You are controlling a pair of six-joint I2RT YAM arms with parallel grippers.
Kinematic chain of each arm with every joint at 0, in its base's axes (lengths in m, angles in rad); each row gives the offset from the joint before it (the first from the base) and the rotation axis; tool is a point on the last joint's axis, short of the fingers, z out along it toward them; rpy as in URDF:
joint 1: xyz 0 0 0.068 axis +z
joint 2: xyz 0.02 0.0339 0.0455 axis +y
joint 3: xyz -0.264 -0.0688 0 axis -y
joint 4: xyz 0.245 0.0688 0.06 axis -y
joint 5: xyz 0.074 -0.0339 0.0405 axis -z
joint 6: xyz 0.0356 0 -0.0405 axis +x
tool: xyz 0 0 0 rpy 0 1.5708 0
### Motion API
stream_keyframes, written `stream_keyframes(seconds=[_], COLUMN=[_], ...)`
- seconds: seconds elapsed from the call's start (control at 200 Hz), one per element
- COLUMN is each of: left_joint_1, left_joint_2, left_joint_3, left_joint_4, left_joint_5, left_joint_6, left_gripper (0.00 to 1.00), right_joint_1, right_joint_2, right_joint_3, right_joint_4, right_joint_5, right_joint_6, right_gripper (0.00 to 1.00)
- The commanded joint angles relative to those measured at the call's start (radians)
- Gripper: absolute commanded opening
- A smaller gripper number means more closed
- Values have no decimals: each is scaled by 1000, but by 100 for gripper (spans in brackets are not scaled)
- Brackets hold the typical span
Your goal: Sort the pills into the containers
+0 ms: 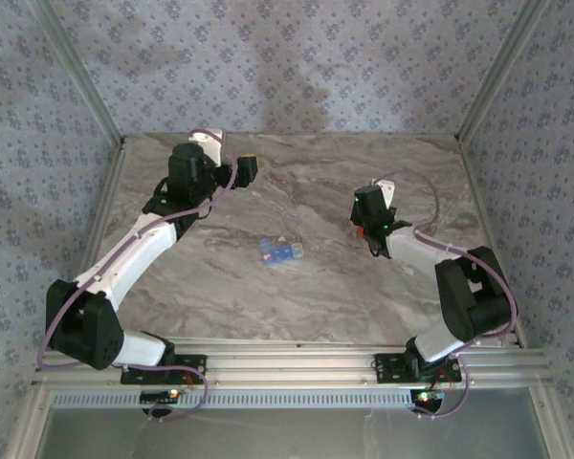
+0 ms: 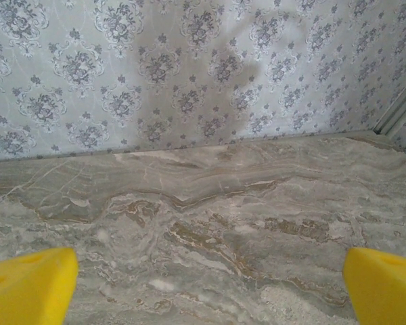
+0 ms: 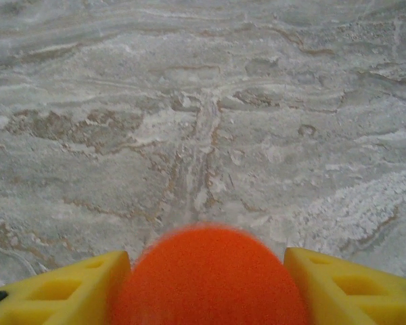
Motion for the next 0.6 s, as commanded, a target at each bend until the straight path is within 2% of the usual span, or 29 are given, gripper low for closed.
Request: stream_keyframes(seconds=[0.0, 0.13, 0.27, 0.4, 0.535, 0.595], left_joint_1=[6, 6, 11, 23, 37, 40], left_joint_2=[-19, -9, 32, 101, 188, 227], left_joint_3=[13, 19, 68, 146, 233, 272], left_joint_4=[15, 2, -75, -215, -356, -417], left_joint_5=[21, 32, 51, 65, 94, 103], left_joint_6=[1, 0, -14, -37, -45, -46], left_gripper=[99, 99, 99, 98, 96, 93], right_joint_1=[5, 5, 6, 9, 29, 54], right_joint_2=[-39, -99, -213, -258, -190, -151], right_joint_3=[-11, 12, 57, 157, 302, 350], right_joint_4=[-59, -95, -142, -241, -395, -441], right_joint_5=[20, 6, -51, -268, -557, -646], right_joint_6=[33, 27, 10, -37, -94, -109], right_gripper=[68, 74, 75, 75, 75, 75])
